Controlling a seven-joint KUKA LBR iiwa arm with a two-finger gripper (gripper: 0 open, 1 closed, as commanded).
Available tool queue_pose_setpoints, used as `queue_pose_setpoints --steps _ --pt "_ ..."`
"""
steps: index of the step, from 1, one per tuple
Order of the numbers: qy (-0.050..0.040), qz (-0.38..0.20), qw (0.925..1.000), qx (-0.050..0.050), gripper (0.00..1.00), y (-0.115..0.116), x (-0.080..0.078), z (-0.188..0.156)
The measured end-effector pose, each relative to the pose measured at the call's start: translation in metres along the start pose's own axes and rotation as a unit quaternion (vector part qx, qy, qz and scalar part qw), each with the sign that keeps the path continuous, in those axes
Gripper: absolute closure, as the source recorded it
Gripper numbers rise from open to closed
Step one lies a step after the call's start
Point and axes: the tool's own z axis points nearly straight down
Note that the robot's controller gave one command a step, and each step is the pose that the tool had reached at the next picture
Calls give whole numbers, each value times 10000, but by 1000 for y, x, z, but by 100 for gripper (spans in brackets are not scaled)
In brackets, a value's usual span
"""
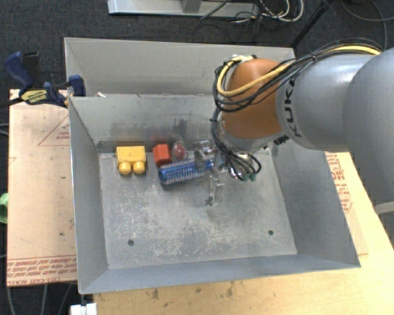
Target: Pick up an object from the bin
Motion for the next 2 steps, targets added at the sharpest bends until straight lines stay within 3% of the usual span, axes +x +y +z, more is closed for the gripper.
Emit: queue_pose_setpoints --steps 1,2 --pt "10 1741 9847 4 0 -10 -30 -7" --pt "45 2710 9626 7 0 -8 -28 33"
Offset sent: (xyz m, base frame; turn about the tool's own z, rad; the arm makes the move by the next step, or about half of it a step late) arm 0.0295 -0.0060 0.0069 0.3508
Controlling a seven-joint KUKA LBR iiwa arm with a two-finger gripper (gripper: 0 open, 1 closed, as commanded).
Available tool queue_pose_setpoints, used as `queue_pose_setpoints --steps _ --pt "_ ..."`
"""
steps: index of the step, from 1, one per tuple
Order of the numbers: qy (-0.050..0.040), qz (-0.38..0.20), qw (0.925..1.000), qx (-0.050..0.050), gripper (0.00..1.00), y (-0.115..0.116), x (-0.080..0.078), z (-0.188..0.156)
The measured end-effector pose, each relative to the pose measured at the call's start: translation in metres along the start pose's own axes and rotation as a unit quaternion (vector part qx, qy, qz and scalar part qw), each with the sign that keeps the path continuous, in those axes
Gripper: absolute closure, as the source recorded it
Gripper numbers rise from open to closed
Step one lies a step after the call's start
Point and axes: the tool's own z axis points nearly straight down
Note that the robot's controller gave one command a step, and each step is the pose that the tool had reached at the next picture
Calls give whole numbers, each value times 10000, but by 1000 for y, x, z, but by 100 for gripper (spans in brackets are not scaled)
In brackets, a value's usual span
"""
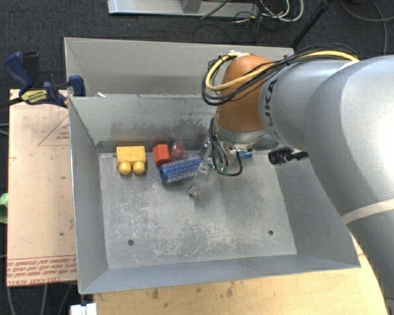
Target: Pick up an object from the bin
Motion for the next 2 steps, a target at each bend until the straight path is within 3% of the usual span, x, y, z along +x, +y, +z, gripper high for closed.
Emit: queue_pose_setpoints --steps 1,2 --pt "-13 -17 10000 1 0 1 0 0" --pt "-11 -22 10000 5 100 1 0 0"
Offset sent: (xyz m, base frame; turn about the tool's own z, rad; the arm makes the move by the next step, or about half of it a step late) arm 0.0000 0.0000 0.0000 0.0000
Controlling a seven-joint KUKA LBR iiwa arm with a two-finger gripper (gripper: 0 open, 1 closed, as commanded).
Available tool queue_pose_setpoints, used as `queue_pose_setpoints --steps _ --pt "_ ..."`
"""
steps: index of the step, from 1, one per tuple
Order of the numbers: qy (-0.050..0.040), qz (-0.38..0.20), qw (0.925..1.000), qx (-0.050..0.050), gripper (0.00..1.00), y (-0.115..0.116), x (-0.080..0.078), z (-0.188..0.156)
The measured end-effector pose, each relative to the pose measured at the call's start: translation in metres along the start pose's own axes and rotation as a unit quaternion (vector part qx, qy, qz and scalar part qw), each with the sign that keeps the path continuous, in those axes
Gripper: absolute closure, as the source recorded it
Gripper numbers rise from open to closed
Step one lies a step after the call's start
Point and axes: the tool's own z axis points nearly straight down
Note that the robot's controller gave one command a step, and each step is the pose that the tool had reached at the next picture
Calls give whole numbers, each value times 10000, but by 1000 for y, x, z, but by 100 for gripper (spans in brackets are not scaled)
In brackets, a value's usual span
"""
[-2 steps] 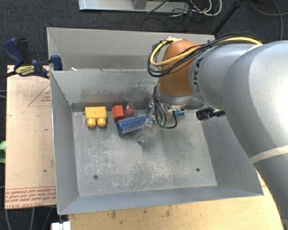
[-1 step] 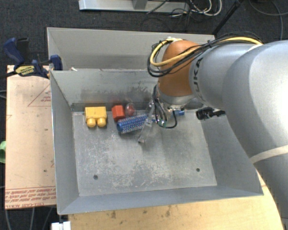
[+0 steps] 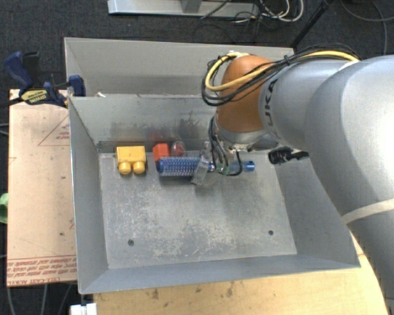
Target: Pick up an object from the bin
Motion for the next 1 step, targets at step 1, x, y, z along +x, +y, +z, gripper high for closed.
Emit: queue_pose_setpoints --steps 1 --pt "-41 -16 10000 -27 100 1 -2 -116"
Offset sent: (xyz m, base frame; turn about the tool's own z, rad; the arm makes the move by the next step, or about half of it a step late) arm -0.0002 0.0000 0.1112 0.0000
